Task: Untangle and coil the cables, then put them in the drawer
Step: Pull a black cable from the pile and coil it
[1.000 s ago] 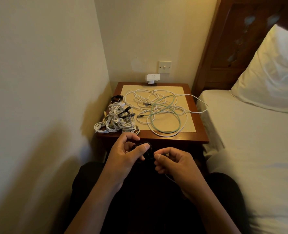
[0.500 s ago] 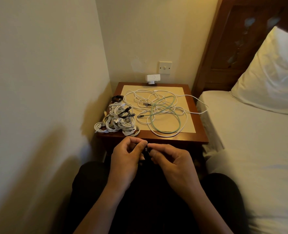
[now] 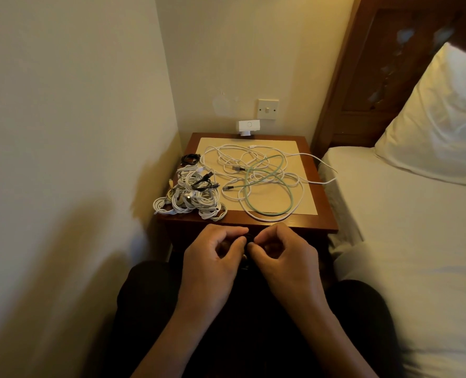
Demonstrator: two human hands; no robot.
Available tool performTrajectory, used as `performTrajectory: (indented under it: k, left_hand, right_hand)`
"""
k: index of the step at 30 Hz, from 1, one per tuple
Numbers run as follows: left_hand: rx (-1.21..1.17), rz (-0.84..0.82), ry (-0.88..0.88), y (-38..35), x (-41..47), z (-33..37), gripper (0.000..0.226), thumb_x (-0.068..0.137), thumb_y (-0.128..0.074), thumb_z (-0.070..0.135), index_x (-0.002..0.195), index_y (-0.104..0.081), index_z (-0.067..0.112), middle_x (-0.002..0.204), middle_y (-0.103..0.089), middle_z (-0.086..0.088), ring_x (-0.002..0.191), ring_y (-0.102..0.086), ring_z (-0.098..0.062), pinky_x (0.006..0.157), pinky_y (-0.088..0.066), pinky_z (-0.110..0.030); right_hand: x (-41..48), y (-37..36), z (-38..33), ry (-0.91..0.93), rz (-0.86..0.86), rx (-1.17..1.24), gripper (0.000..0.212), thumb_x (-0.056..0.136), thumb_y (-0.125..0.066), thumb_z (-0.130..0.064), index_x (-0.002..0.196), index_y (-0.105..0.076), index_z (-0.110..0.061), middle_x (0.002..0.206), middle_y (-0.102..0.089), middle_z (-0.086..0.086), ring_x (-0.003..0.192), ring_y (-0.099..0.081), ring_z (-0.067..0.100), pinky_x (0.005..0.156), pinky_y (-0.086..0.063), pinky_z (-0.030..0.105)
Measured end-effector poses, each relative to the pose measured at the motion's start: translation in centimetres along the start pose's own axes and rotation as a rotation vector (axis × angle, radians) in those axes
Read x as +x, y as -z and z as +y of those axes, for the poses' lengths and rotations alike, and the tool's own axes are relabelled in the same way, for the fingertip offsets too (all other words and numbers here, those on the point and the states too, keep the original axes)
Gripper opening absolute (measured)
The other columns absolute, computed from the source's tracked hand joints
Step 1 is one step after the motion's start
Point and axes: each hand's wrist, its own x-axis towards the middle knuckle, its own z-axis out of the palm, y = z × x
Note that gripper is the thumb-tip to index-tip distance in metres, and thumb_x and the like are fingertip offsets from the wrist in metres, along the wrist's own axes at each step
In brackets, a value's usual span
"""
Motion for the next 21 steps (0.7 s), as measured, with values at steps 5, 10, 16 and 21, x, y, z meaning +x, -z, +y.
performTrajectory:
  k: [5,10,16,21]
  left_hand:
    - [-0.369,-0.143,0.246,0.1,-0.3,0.3,0.022,0.092,-0.072,0.011,0.108,-0.078,0.025,0.101,-0.078,0.005,0.097,-0.073,-0.008,0.082,-0.058,-0.022]
    - [-0.683,-0.299,0.446,0.2,-0.1,-0.4,0.032,0.084,-0.073,0.009,0.116,-0.074,0.013,0.099,-0.075,-0.014,0.096,-0.074,-0.024,0.086,-0.059,-0.035]
    - [-0.871,-0.429,0.613,0.3,0.6,-0.7,0.031,0.089,-0.063,0.01,0.118,-0.063,0.003,0.083,-0.064,-0.007,0.08,-0.065,-0.017,0.078,-0.056,-0.032]
    - [-0.488,-0.273,0.437,-0.3,0.4,-0.9,0.008,0.096,-0.066,0.015,0.103,-0.068,0.011,0.092,-0.07,-0.007,0.093,-0.066,-0.023,0.093,-0.056,-0.046]
  right_hand:
    - [0.0,-0.7,0.6,0.123,0.11,-0.087,0.021,0.089,-0.079,-0.019,0.106,-0.068,-0.026,0.092,-0.067,-0.014,0.085,-0.065,-0.001,0.07,-0.048,0.008]
    - [0.0,-0.4,0.7,-0.059,0.024,0.1,0.017,0.097,-0.07,-0.022,0.113,-0.07,-0.027,0.093,-0.073,-0.012,0.087,-0.069,-0.005,0.067,-0.051,0.009]
    - [0.7,0.1,0.5,-0.318,-0.056,0.493,0.018,0.09,-0.076,-0.011,0.105,-0.07,-0.02,0.091,-0.078,0.002,0.087,-0.075,0.017,0.08,-0.062,0.036]
    - [1.1,0.9,1.2,-0.541,-0.188,0.94,0.02,0.091,-0.066,-0.004,0.11,-0.069,-0.009,0.085,-0.073,0.008,0.085,-0.071,0.019,0.074,-0.056,0.033]
